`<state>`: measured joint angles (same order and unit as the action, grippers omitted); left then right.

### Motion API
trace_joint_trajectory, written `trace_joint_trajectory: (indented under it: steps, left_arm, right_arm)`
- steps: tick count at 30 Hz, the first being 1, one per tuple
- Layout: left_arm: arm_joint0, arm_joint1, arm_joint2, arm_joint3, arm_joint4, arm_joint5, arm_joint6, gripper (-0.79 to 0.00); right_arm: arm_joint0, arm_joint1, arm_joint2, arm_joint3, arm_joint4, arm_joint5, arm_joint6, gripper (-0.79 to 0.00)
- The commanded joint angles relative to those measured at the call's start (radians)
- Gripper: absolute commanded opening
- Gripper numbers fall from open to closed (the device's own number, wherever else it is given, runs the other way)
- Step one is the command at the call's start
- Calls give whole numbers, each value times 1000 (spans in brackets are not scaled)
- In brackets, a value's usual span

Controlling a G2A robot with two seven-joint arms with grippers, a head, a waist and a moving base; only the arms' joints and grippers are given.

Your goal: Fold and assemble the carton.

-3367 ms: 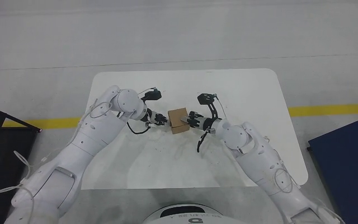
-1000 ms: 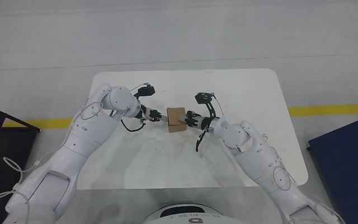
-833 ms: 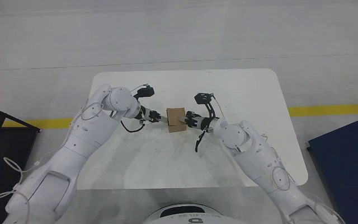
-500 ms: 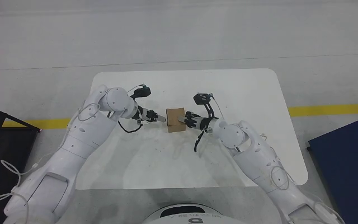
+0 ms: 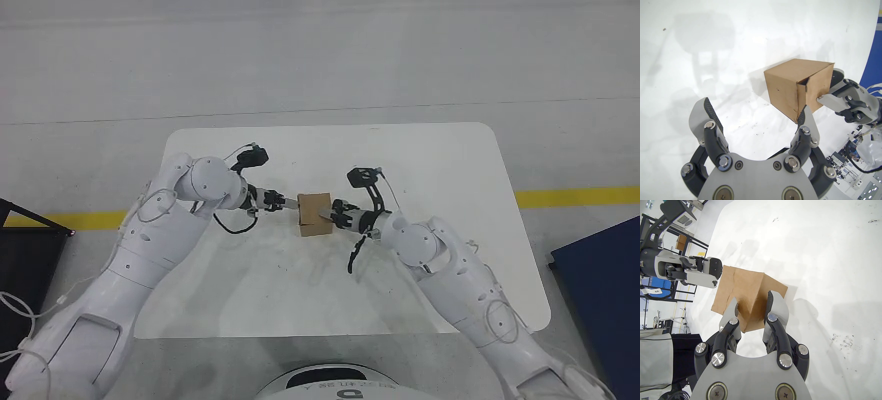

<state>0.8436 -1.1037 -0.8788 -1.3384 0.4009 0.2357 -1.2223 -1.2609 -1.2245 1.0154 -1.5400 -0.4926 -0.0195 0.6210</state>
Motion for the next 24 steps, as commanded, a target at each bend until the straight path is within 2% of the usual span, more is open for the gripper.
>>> trace_joint_trajectory:
  steps: [1,9,15,24]
  left_arm:
    - [-12,-6,29,9,33,13,-10,0]
    - [-32,-19,59,33,32,5,-12,0]
    - [-16,-15,13,12,-54,-38,-2,0]
    - [5,-7,-3,-17,-49,-41,-12,0]
  right_arm:
    - [-7,2,5,-6,-3,0,-1,-502]
    - [-38,9,27,-40,-12,2,-2,-505]
    - [-58,15,52,-76,-11,-10,-4,-508]
    - [-71,18,57,-83,-16,-11,-4,-493]
